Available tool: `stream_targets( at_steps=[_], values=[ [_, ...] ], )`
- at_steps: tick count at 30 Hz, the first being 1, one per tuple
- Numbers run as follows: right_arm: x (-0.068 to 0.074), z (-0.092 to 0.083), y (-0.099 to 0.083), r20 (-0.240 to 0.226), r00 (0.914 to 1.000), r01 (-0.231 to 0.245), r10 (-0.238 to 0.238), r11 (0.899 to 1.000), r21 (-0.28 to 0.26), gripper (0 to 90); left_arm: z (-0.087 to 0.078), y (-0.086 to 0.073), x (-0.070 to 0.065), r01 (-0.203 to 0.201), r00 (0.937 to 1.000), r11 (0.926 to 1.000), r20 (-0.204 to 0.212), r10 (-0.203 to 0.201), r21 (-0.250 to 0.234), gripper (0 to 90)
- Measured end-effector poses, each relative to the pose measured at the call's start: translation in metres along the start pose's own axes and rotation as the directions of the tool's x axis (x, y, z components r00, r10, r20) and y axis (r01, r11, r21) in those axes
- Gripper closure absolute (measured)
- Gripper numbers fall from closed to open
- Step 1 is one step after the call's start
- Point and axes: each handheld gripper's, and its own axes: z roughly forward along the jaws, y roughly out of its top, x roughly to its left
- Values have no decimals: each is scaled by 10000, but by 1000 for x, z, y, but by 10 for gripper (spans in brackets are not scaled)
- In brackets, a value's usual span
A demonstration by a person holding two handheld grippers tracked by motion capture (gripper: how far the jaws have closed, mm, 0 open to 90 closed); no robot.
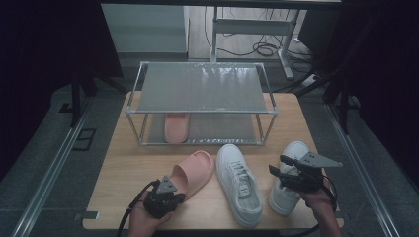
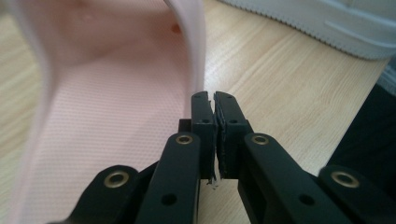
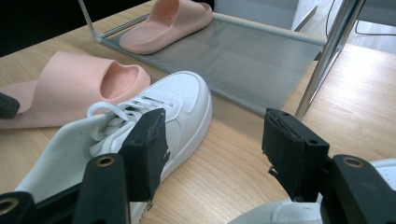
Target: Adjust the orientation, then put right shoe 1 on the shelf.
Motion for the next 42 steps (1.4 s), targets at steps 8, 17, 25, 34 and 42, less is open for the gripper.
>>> stream_targets(
  at_steps=[8,17,25,34,42],
  values=[
    [0,0,0,4,10000,-7,7,10000,-19,405,-14,1,18,466,9979,9979,-426,-486,-458,866],
    [0,0,0,8,10000,-7,7,10000,27,405,-17,2,33,742,9940,9948,-756,-794,-698,850],
    [0,0,0,9,10000,-12,12,10000,26,405,-17,6,32,717,9941,9941,-753,-778,-809,808],
    [0,0,0,0,10000,-13,13,10000,27,404,-10,7,19,568,9982,9963,-130,-577,-640,657],
    [0,1,0,4,10000,-40,40,10000,7,404,10,18,10,309,9994,9989,144,-304,-341,624]
  ],
)
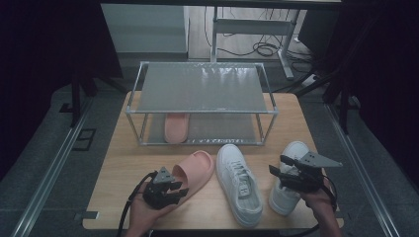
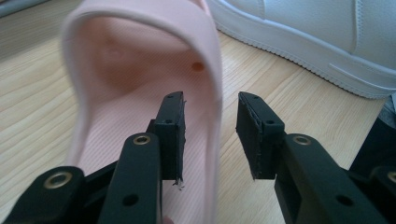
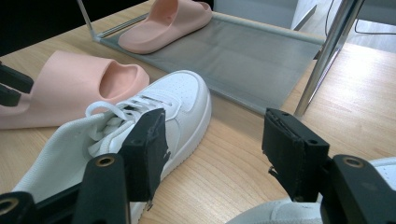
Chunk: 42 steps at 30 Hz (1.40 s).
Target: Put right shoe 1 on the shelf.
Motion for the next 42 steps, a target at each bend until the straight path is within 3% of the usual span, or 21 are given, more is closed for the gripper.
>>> stream_targets(
  at_steps=[9,16,28,42],
  values=[
    [-1,0,0,15,10000,-19,19,10000,8,404,22,10,-1,-1,10000,9996,72,-1,270,627],
    [0,0,0,-8,10000,7,-7,10000,5,404,33,11,-3,-135,9999,9997,-94,137,192,777],
    [-1,0,-1,19,10000,14,-14,10000,1,404,31,13,-4,41,9990,9997,-435,-51,-243,812],
    [-1,-1,0,14,10000,3,-3,10000,-29,404,29,38,-4,-52,9984,9970,-571,8,-772,822]
  ],
)
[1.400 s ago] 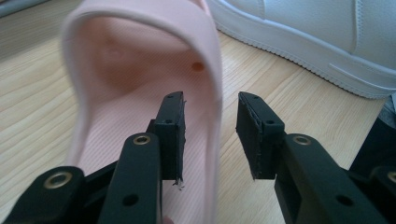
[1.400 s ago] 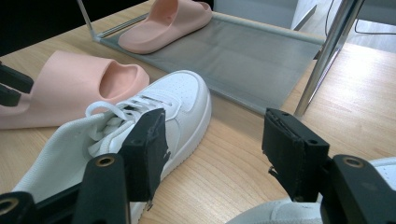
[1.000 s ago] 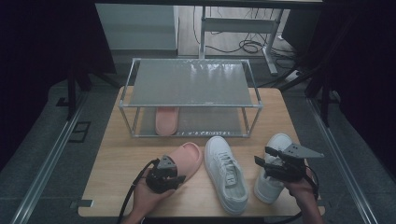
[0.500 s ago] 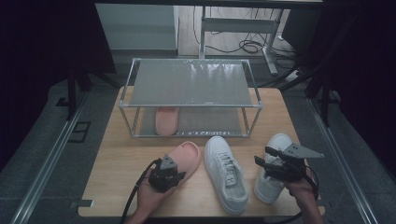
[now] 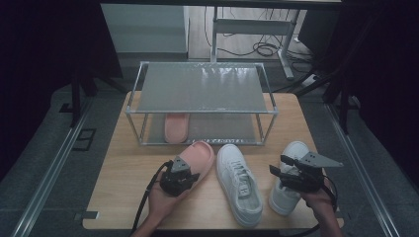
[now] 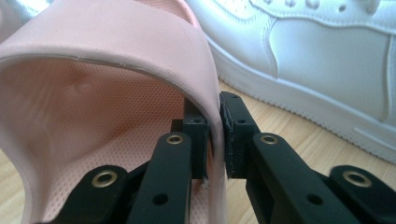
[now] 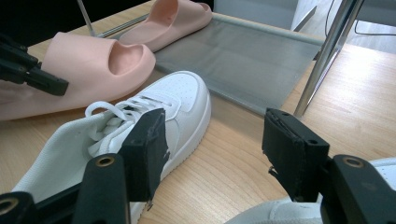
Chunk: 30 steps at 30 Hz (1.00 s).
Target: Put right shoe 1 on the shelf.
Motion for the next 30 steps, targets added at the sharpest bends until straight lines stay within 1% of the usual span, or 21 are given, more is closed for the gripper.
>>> stream_targets(
  at_steps=[2,9,12,13,14,19,27,30],
  values=[
    [0,0,0,5,10000,-6,6,10000,-5,404,1,4,2,-35,10000,10000,-18,35,-47,823],
    [0,0,0,-3,10000,11,-11,10000,13,404,8,22,10,95,9997,9997,-222,-100,-204,823],
    [0,1,0,0,10000,1,-1,10000,17,404,15,29,14,193,9993,9996,-302,-200,-212,823],
    [0,1,0,-3,10000,0,0,10000,22,404,17,32,16,155,9993,9997,-323,-161,-193,824],
    [0,1,0,-3,10000,0,0,10000,22,404,19,34,17,247,9990,9995,-360,-253,-178,824],
    [-1,0,0,6,10000,1,-1,10000,27,404,31,45,24,402,9978,9990,-513,-412,-203,823],
    [-1,1,0,-10,10000,-2,2,10000,28,404,50,62,26,449,9971,9990,-607,-453,-81,821],
    [-2,0,0,-8,10000,-25,25,10000,8,404,57,67,27,560,9960,9984,-695,-567,-120,821]
  ],
)
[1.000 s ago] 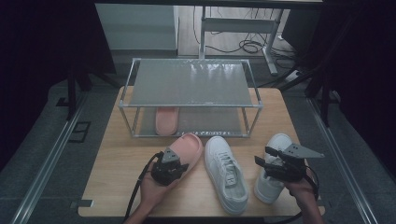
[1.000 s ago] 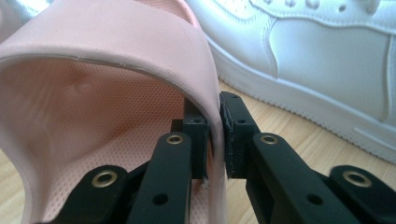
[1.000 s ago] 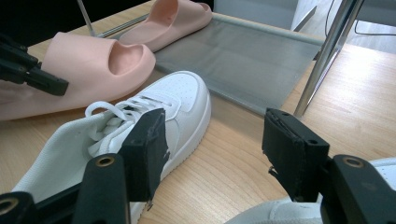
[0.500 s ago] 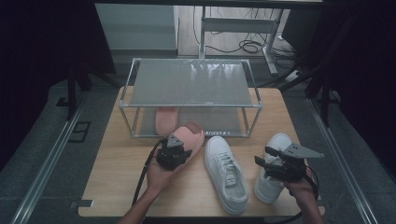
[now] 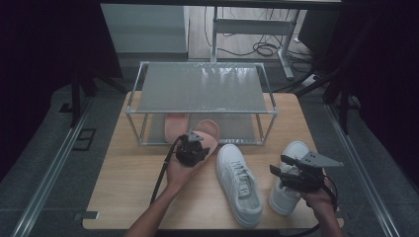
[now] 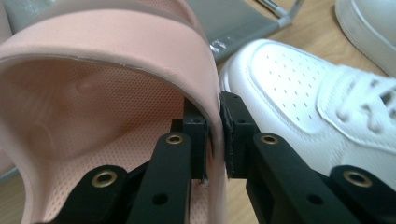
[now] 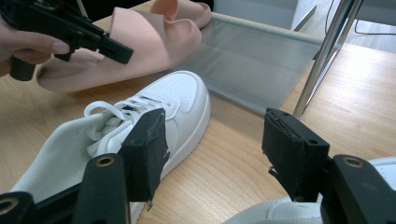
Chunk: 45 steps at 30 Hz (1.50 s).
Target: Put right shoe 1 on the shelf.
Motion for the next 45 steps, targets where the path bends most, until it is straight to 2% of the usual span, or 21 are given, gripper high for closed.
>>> stream_targets(
  at_steps=[9,16,24,36,37,38,39,40,41,42,44,45],
  values=[
    [0,0,0,-10,10000,-8,8,10000,0,403,21,16,5,317,9990,9995,-321,-319,-58,819],
    [-2,-1,0,22,10000,-13,13,10000,-16,404,34,21,9,562,9968,9979,-556,-578,-310,818],
    [-2,-2,-1,60,10000,-39,39,10000,-30,404,48,30,10,501,9955,9987,-793,-509,-132,813],
    [-1,-3,0,64,10000,-10,10,10000,-48,403,67,38,19,906,9900,9959,-1084,-907,-53,804],
    [-1,-3,0,69,10000,-12,13,10000,-57,403,68,39,21,683,9908,9977,-1168,-680,-22,804],
    [-1,-3,0,64,10000,-7,7,10000,-68,404,70,39,20,1056,9874,9944,-1183,-1054,-51,804],
    [-1,-3,0,67,10000,7,-7,10000,-77,403,73,39,17,1711,9777,9851,-1207,-1721,-182,804],
    [-1,-4,0,58,10000,11,-11,10000,-55,403,74,40,16,1890,9743,9816,-1195,-1909,-270,803],
    [-1,-4,0,54,10000,15,-14,10000,-55,403,75,40,19,1732,9757,9847,-1327,-1743,-196,803],
    [-1,-4,0,62,10000,3,-3,10000,-65,403,74,41,26,816,9804,9966,-1793,-816,-73,803],
    [-1,-4,0,66,10000,8,-7,10000,-69,404,77,42,29,551,9818,9985,-1816,-548,-35,800],
    [-1,-4,0,75,10000,7,-6,10000,-70,405,77,41,27,919,9757,9957,-1987,-923,-112,800]
  ],
)
